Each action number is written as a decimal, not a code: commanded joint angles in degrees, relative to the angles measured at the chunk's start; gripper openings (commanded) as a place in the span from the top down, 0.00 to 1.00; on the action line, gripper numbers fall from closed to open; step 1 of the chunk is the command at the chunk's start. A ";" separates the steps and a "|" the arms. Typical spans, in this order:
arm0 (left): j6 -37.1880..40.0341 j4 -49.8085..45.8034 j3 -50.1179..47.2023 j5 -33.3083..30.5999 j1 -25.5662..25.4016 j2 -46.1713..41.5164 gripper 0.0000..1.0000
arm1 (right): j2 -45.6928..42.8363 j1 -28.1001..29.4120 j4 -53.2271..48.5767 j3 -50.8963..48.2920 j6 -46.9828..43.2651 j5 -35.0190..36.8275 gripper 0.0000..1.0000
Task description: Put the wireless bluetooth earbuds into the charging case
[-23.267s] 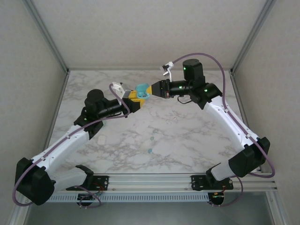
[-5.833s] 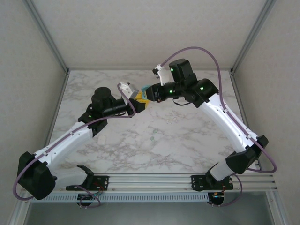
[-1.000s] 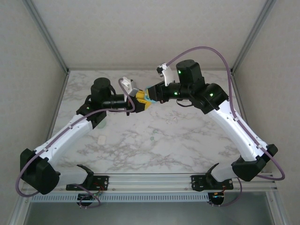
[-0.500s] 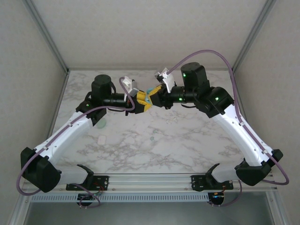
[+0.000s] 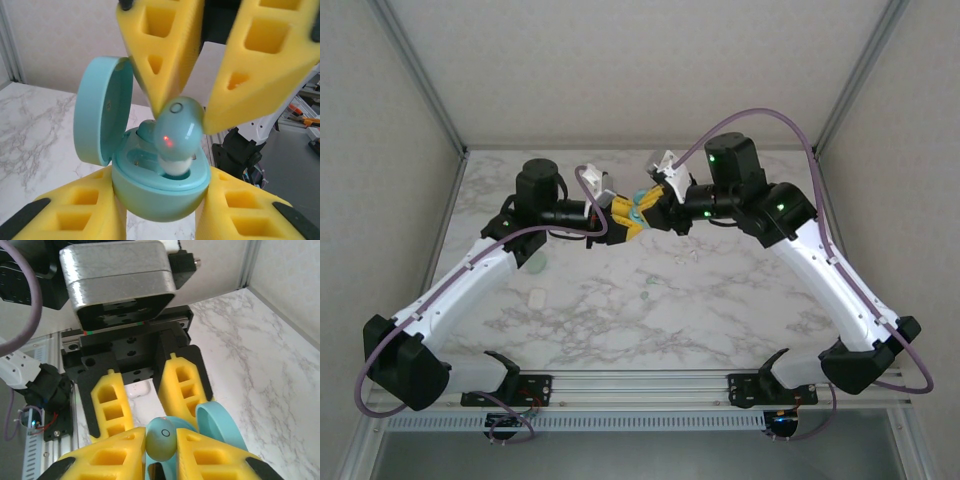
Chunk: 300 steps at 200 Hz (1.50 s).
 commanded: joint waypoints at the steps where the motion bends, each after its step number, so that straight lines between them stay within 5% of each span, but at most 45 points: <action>1: 1.42 -0.78 2.56 2.47 0.54 -0.20 0.81 | -0.17 -1.17 1.60 -0.90 -1.06 -0.75 0.79; 67: 1.74 -1.37 3.35 3.16 0.47 0.25 0.83 | 0.27 -1.62 0.15 -2.17 -6.26 -8.23 0.78; 170: 1.53 -0.43 3.09 1.76 0.12 -0.28 0.83 | -0.60 -1.54 5.78 -5.09 -8.12 -5.42 0.77; 300: 0.02 1.86 1.24 -1.65 -0.19 -1.16 0.83 | -5.87 -1.53 13.03 -7.75 -4.77 -2.99 0.56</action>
